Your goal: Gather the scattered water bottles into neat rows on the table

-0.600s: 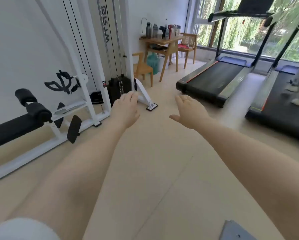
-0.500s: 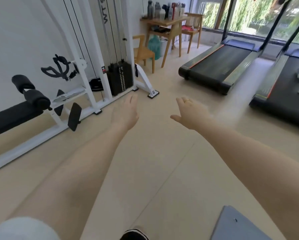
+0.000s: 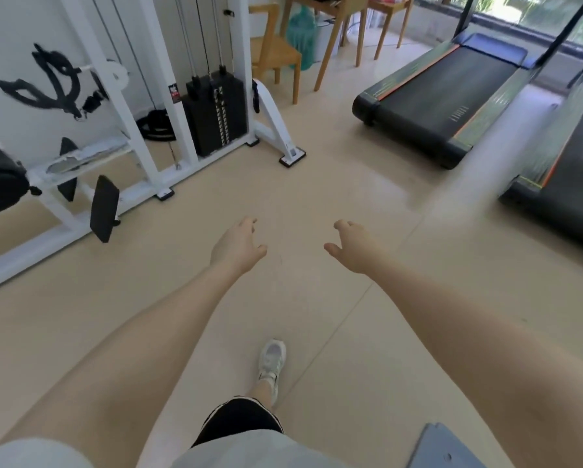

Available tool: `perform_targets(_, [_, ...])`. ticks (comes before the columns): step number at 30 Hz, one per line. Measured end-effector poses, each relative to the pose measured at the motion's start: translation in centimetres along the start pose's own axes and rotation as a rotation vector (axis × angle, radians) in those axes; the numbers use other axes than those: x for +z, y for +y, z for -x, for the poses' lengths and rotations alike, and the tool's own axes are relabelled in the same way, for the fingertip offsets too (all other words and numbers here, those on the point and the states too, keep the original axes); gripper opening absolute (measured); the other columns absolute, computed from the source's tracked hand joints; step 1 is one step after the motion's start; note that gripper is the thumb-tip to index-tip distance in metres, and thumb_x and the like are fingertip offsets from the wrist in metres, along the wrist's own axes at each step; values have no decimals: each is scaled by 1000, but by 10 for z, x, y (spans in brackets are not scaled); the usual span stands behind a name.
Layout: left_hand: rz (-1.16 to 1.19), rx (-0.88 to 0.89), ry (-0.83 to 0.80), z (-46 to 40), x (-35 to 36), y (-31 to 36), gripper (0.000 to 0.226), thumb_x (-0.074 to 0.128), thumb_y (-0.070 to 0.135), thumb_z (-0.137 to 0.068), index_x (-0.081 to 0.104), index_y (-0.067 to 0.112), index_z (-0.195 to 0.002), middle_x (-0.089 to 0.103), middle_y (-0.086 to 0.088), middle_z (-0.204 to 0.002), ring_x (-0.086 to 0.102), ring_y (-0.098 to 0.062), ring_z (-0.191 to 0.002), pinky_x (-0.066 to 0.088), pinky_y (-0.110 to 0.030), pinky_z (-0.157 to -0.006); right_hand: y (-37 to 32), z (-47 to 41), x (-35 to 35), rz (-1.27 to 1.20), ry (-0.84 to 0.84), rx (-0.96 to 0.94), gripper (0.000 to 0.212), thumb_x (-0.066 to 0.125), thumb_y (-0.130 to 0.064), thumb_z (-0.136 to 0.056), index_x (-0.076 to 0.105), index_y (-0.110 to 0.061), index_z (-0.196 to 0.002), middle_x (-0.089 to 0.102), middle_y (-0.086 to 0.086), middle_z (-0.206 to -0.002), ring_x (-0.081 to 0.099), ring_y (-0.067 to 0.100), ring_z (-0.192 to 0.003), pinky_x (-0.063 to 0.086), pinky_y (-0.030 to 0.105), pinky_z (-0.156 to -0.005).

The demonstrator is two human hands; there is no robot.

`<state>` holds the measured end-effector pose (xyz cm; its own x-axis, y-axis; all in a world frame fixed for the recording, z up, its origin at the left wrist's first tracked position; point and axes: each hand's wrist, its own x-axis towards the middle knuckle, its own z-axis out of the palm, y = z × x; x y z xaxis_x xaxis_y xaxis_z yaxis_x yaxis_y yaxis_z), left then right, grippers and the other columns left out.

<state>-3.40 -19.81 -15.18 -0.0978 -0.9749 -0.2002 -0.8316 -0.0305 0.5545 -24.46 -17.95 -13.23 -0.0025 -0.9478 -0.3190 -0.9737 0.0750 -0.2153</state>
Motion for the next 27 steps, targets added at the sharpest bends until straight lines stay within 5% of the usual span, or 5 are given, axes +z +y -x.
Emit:
perform_targets(9, [-54, 155, -26, -238, -36, 86, 54, 59, 21, -84, 39, 9, -133, 47, -11, -137, 38, -30, -128, 37, -40, -102, 54, -186, -92, -143, -7, 136, 55, 45, -38, -94, 33, -6, -137, 47, 14, -138, 47, 32, -124, 40, 41, -100])
perform_targets(18, [-181, 248, -102, -459, 8, 179, 52, 51, 21, -87, 36, 8, -135, 43, -10, -140, 29, -27, -133, 32, -38, -105, 173, -386, -161, -302, 9, 274, 54, 46, -38, -94, 37, -5, -136, 51, 15, -135, 49, 31, -122, 39, 37, -98])
perform_targets(22, [-153, 257, -73, -574, -7, 244, 38, 47, 14, -87, 44, 5, -125, 51, -12, -125, 38, -31, -124, 38, -38, -92, 219, -501, -240, -361, 14, 235, 49, 47, -35, -94, 42, -7, -134, 53, 14, -134, 50, 31, -121, 39, 35, -98])
perform_targets(27, [7, 250, -41, -700, -29, 311, 44, 42, 11, -92, 36, 13, -135, 52, -7, -130, 50, -25, -112, 45, -36, -86, 246, -629, -325, -402, 50, 192, 42, 48, -33, -93, 51, -7, -126, 57, 12, -128, 52, 30, -117, 42, 34, -94])
